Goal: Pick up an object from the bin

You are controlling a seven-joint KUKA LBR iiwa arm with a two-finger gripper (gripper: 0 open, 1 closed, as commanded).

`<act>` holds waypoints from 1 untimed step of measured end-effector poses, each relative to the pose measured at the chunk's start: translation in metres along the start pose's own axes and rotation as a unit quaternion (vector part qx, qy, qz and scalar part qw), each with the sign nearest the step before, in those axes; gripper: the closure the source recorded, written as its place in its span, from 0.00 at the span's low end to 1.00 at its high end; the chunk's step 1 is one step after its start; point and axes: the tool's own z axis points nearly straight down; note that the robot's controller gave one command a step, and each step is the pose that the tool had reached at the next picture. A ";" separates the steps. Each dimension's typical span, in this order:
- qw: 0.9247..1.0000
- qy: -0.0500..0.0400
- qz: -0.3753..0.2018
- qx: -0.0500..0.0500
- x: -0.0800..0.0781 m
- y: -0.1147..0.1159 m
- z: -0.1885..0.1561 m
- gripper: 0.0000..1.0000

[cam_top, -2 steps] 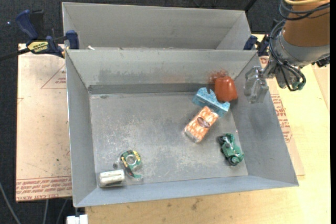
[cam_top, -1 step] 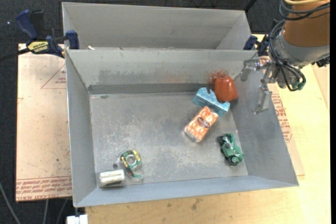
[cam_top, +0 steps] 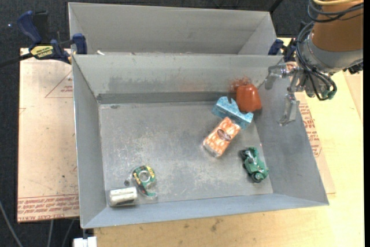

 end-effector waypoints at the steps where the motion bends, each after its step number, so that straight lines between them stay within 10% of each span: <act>1: 1.000 -0.001 -0.026 0.001 0.007 0.054 0.032 0.00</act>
Offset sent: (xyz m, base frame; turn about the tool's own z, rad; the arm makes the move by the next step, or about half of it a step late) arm -0.0111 0.0600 -0.0617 -0.1533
